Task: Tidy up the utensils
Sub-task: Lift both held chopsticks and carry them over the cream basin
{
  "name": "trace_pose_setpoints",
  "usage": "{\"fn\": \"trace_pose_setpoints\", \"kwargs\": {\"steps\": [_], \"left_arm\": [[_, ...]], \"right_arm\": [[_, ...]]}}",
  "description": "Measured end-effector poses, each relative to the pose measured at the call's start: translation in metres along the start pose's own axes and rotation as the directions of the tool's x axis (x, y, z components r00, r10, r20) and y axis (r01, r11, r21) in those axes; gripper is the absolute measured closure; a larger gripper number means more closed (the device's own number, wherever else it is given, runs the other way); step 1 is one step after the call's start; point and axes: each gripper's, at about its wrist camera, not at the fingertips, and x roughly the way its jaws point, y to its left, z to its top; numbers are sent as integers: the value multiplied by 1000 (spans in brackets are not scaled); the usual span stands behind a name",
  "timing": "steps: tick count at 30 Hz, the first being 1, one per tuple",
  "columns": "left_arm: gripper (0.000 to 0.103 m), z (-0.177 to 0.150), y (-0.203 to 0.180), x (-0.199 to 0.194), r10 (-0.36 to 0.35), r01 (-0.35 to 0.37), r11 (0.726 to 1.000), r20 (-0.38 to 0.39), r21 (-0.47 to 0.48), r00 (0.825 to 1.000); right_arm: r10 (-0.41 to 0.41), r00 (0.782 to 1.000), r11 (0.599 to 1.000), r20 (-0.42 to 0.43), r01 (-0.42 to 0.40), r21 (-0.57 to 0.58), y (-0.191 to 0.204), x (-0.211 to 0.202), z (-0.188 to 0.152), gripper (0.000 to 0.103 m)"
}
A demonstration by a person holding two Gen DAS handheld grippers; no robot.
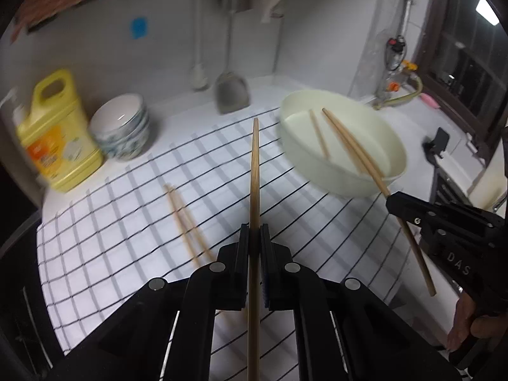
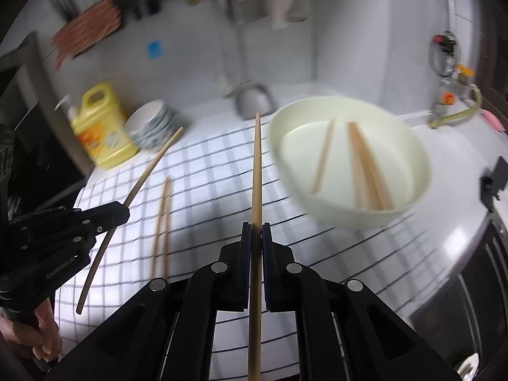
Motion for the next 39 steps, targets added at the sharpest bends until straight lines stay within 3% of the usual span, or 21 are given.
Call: {"fn": "trace_pose_setpoints", "kwargs": {"steps": [4,9,18,32,39], "left_arm": [[96,32,-34,12,-53,52,998,25,16,998],[96,76,-71,38,-64,64,998,37,5,997],[96,137,-114,108,19,-19,999,-2,-33,1000],[95,156,-119,187,67,-78,993,-122,-86,990],[95,154,-124,214,66,-82,993,-176,-86,982]], "right_arm": [[-32,999,999,21,31,30,-40,-5,17,97],[-25,1000,999,13,25,47,-96,9,48,97],[15,1000,999,-6,-15,39,-161,56,97,97],[100,985,994,-142,-92,58,-193,141,108,96],[105,978,993,-179,-93,73,-200,161,105,96]]}}
